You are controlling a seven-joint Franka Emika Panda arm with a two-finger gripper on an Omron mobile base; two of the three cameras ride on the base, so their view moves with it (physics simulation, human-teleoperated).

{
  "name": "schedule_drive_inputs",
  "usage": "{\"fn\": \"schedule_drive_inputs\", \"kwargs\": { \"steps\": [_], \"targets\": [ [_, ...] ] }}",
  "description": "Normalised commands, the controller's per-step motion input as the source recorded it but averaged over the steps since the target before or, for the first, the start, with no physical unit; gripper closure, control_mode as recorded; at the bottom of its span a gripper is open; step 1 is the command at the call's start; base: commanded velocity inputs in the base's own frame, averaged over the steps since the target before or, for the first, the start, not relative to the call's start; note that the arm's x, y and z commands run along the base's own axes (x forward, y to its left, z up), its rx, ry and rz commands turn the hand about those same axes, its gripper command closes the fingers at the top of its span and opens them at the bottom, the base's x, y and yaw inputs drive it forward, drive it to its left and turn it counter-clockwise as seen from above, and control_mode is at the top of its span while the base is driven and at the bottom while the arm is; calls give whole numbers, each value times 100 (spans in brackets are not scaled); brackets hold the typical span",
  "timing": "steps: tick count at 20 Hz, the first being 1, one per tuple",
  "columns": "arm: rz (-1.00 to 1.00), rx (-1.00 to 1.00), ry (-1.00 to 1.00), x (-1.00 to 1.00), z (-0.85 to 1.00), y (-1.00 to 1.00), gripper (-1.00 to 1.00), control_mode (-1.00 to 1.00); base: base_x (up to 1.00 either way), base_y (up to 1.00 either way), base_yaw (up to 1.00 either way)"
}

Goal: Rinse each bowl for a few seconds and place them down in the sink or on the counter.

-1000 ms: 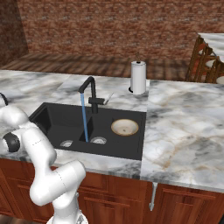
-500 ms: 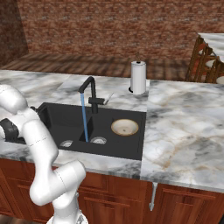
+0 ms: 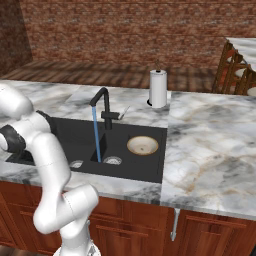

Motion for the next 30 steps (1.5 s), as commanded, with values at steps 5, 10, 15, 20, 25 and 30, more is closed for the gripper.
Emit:
{"fn": "schedule_drive_inputs", "kwargs": {
  "steps": [5, 10, 15, 20, 25, 30],
  "targets": [
    [-18, 3, -1, -62, 5, -55, 100, -100, 0, 0, 0],
    [-20, 6, 0, -60, 12, -46, 100, -100, 0, 0, 0],
    [-20, 6, -1, -57, 1, -47, 100, -100, 0, 0, 0],
    [-19, 9, 0, -50, 12, -53, 100, -100, 0, 0, 0],
    [-21, 9, 0, -25, 16, -64, 100, -100, 0, 0, 0],
    [-22, 8, 0, -19, 2, -65, 100, -100, 0, 0, 0]
  ]
}}
